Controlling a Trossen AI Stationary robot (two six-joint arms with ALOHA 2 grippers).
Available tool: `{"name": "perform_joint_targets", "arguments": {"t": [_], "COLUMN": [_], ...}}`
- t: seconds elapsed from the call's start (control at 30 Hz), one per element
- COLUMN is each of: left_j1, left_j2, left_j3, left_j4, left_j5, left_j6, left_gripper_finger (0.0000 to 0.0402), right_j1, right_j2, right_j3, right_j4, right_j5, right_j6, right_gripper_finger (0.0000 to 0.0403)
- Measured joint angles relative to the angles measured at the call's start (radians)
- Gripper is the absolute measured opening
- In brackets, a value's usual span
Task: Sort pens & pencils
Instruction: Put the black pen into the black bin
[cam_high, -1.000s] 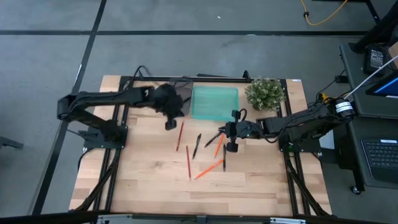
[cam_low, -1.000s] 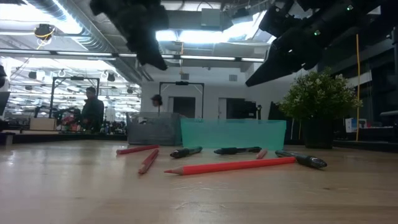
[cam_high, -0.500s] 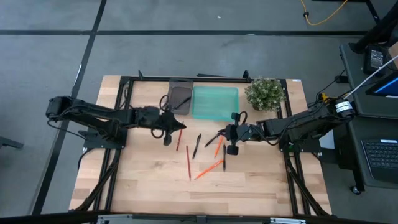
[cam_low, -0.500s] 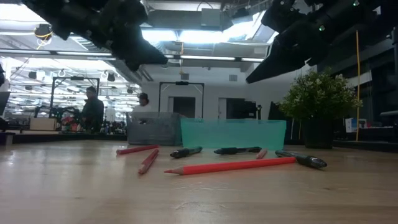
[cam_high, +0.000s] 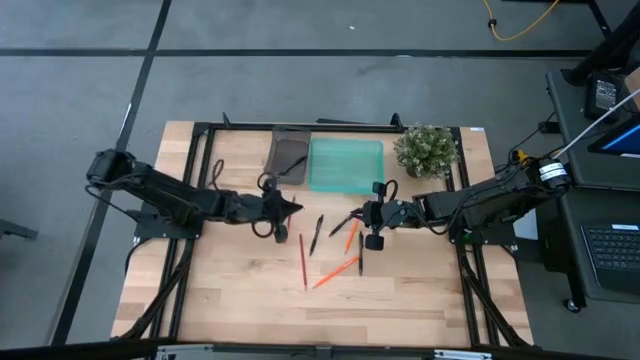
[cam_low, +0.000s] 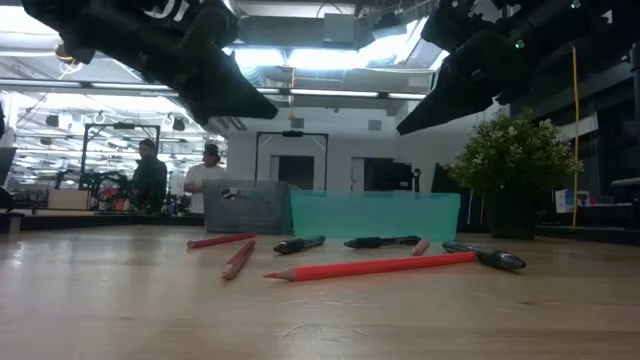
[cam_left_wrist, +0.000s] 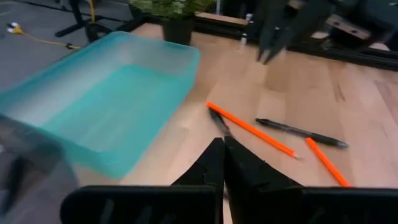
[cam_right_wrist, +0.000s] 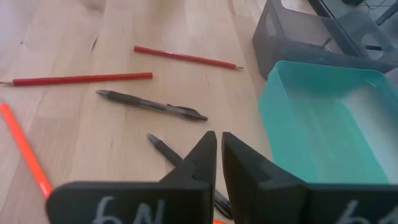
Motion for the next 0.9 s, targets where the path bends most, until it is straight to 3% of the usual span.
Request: {"name": "perform_joint_targets", "arguments": {"t": [0.2, 0.9], "left_j1": [-0.038, -0.117], "left_j2": [0.137, 0.435], "left_j3": [0.098, 0.545], "left_j4": [-0.024, -0.622], "left_j5": [0.024, -0.055], "left_j6": [-0.024, -0.368], "left_gripper_finger": [0.0, 0.0], "right_j1": [0.0, 0.036], "right_j2": [0.0, 0.0], "right_j3": [0.0, 0.0], "right_j4": [-0.027, -0.158], "right_j5": [0.0, -0.002], "right_j6": [-0.001, 0.135], "right_gripper_finger": [0.0029, 0.0029]}}
